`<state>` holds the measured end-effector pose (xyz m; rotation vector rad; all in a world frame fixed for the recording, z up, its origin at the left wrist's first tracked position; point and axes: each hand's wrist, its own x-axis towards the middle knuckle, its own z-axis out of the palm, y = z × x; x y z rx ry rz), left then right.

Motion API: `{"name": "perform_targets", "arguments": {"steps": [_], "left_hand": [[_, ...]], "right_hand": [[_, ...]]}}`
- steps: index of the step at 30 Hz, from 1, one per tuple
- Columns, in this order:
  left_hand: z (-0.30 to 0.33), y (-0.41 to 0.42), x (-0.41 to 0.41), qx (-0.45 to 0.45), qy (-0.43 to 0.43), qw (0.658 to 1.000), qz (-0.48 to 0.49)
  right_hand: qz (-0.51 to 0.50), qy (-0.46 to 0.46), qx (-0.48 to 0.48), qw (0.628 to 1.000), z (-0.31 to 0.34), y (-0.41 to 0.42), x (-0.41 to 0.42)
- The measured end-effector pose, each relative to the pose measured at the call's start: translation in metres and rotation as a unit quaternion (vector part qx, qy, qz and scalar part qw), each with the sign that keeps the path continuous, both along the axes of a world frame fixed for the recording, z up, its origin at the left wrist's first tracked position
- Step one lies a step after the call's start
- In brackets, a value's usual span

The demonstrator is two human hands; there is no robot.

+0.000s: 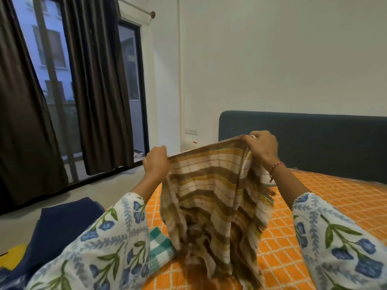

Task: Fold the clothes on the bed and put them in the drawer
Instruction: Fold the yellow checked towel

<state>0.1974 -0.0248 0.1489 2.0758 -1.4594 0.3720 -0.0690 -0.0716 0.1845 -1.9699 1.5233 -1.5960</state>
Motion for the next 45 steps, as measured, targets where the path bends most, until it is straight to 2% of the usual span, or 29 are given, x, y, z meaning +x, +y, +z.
{"name": "perform_targets", "arguments": {"steps": [2,4,5,7,9,11,12,14,16,19,23,26,27,28,31,33,35,38,42,44,45], "left_hand": [[-0.012,-0.005,0.013,-0.008,0.024,0.999,0.022],[-0.02,-0.013,0.02,-0.036,0.103,0.993,0.033],[-0.021,-0.016,0.022,-0.056,0.184,0.981,0.02],[-0.016,-0.023,0.019,-0.081,0.355,0.929,-0.065],[-0.004,-0.029,0.014,-0.08,0.421,0.893,-0.137],[0.013,-0.033,0.001,-0.067,0.38,0.904,-0.184],[0.022,-0.032,-0.01,-0.056,0.347,0.913,-0.209],[0.039,-0.028,-0.036,-0.024,0.267,0.923,-0.275],[0.053,-0.019,-0.062,0.004,0.188,0.92,-0.344],[0.061,-0.01,-0.076,0.008,0.142,0.909,-0.393],[0.051,-0.005,-0.065,0.041,0.213,0.881,-0.419],[0.048,-0.004,-0.06,0.06,0.329,0.828,-0.45],[0.049,-0.003,-0.059,0.069,0.331,0.822,-0.459],[0.049,-0.005,-0.057,0.076,0.293,0.84,-0.45],[0.04,-0.017,-0.05,0.066,0.095,0.933,-0.34],[0.027,-0.026,-0.043,0.063,0.033,0.966,-0.248],[0.013,-0.028,-0.031,0.073,-0.005,0.984,-0.164],[-0.005,-0.027,-0.007,0.049,0.002,0.995,-0.084],[-0.01,-0.032,0.011,0.045,0.064,0.997,-0.023],[-0.004,-0.037,0.017,0.065,0.146,0.985,-0.057],[-0.001,-0.038,0.019,0.081,0.207,0.968,-0.113]], "right_hand": [[-0.019,-0.043,0.022,0.999,-0.003,-0.006,-0.01],[-0.055,-0.084,0.035,0.994,-0.004,-0.01,-0.017],[-0.077,-0.107,0.037,0.991,-0.004,-0.013,-0.02],[-0.111,-0.141,0.03,0.983,-0.003,-0.016,-0.027],[-0.131,-0.134,0.027,0.982,-0.002,-0.014,-0.03],[-0.108,-0.1,0.031,0.989,-0.001,-0.007,-0.024],[-0.062,-0.073,0.031,0.995,-0.001,-0.002,-0.016],[0.084,0.0,0.032,0.996,0.0,0.006,0.006],[0.194,0.071,0.039,0.978,0.0,0.012,0.029],[0.215,0.119,0.022,0.969,0.005,0.013,0.043],[0.22,0.18,0.039,0.958,0.008,0.012,0.041],[0.253,0.148,0.072,0.953,0.005,0.01,0.037],[0.246,0.136,0.075,0.957,0.003,0.008,0.036],[0.224,0.128,0.07,0.964,0.001,0.006,0.035],[0.152,0.103,0.059,0.981,-0.005,0.0,0.035],[0.124,0.094,0.059,0.986,-0.008,-0.003,0.037],[0.088,0.08,0.058,0.991,-0.009,-0.005,0.033],[0.041,0.036,0.07,0.996,-0.006,-0.008,0.015],[-0.046,-0.003,0.092,0.995,-0.002,-0.011,-0.002],[-0.095,-0.034,0.073,0.992,0.0,-0.013,-0.004],[-0.112,-0.053,0.065,0.99,0.0,-0.014,-0.005]]}}
